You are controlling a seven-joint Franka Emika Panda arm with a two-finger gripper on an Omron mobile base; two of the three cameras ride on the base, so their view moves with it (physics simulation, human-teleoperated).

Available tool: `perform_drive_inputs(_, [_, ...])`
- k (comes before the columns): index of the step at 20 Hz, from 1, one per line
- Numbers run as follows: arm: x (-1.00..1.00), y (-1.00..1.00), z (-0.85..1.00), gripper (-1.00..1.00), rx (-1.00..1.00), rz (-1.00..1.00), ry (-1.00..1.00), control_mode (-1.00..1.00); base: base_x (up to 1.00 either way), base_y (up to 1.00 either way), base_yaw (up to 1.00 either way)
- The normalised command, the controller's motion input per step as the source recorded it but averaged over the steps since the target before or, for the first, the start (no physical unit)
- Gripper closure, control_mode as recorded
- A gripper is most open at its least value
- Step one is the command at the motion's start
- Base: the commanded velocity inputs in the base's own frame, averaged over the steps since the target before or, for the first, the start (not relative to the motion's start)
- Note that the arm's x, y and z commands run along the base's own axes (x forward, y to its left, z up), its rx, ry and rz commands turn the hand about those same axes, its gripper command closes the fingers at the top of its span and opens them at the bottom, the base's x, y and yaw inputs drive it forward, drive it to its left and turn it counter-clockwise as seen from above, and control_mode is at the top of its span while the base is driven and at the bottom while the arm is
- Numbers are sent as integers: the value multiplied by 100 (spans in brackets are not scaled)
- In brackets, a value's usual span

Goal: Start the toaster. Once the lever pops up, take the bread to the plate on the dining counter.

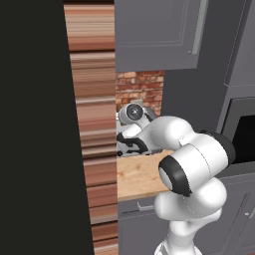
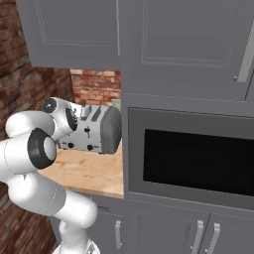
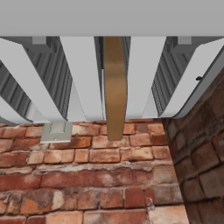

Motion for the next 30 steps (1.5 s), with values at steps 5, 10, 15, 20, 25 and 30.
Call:
perform_drive_inputs(5, [0, 0, 0, -100, 0, 0, 0, -100, 0, 0, 0])
perform_drive_inputs(10, [0, 0, 0, -100, 0, 0, 0, -100, 0, 0, 0])
perform_drive_inputs(15, [0, 0, 0, -100, 0, 0, 0, -100, 0, 0, 0])
perform_drive_inputs(20, [0, 0, 0, -100, 0, 0, 0, -100, 0, 0, 0])
perform_drive_inputs(25, [0, 0, 0, -100, 0, 0, 0, -100, 0, 0, 0])
perform_drive_inputs(30, [0, 0, 0, -100, 0, 0, 0, -100, 0, 0, 0])
